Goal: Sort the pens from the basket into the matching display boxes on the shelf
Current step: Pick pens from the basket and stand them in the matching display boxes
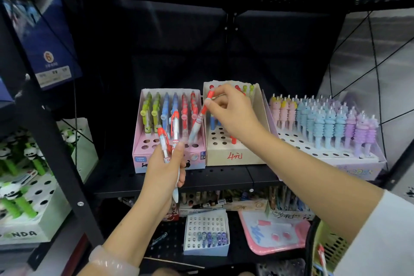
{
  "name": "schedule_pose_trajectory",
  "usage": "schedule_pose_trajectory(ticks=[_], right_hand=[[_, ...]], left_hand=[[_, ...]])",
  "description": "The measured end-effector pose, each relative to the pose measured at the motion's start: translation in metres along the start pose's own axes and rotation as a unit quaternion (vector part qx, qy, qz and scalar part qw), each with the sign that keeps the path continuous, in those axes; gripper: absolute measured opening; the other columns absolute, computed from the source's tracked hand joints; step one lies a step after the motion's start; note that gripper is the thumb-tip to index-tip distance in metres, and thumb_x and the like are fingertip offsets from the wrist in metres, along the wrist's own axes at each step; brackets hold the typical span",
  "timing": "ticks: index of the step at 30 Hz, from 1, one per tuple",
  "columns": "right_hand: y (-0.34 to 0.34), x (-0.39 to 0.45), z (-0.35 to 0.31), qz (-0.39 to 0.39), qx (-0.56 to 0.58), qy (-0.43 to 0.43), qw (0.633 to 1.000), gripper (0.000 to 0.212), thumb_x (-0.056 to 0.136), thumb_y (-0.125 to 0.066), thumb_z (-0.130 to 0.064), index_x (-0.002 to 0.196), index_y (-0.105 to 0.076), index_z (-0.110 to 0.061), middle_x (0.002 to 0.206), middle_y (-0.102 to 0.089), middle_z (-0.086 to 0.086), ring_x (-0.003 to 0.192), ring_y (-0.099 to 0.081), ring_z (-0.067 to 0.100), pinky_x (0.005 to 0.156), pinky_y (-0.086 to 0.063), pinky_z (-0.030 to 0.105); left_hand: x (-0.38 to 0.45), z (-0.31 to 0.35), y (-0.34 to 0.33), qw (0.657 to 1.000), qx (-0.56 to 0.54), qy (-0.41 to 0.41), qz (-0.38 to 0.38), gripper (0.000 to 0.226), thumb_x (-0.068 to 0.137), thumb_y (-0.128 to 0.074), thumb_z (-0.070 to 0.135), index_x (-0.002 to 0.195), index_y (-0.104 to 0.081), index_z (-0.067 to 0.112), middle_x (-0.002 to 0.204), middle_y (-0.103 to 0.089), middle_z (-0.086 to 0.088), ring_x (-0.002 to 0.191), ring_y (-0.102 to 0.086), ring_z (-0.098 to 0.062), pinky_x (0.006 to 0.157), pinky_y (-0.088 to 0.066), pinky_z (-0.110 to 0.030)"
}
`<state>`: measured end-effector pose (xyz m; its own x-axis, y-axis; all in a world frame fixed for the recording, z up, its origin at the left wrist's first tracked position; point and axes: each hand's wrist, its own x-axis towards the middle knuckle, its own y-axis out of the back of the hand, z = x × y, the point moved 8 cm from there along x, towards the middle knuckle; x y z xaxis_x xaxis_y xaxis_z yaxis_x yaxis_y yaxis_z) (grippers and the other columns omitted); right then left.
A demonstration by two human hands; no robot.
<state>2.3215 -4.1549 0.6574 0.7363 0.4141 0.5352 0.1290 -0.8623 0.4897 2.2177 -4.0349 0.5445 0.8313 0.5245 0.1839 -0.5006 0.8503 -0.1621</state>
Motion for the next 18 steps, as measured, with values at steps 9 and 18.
schedule_pose_trajectory(ticks=[9, 18], right_hand=[[-0.057, -0.005, -0.001, -0.104, -0.116, 0.004, 0.988, 0.022, 0.091, -0.058, -0.027, 0.101, -0.06, -0.007, 0.089, -0.068, 0.004, 0.082, -0.063, 0.016, 0.077, -0.053, 0.03], [-0.046, -0.02, -0.008, -0.047, -0.016, -0.043, 0.998, 0.03, 0.087, -0.057, -0.045, 0.086, -0.058, -0.015, 0.07, -0.062, -0.005, 0.066, -0.059, 0.005, 0.062, -0.049, 0.021]], left_hand=[[-0.002, 0.002, 0.012, 1.0, 0.014, -0.013, 0.006, 0.018, 0.096, -0.046, 0.026, 0.084, -0.046, 0.013, 0.064, -0.045, -0.009, 0.044, -0.042, -0.008, 0.042, -0.04, -0.019], [-0.001, 0.003, 0.016, 0.996, 0.065, -0.046, 0.033, 0.01, 0.089, -0.058, 0.025, 0.082, -0.053, 0.02, 0.053, -0.055, 0.009, 0.046, -0.048, -0.002, 0.044, -0.042, -0.015]])
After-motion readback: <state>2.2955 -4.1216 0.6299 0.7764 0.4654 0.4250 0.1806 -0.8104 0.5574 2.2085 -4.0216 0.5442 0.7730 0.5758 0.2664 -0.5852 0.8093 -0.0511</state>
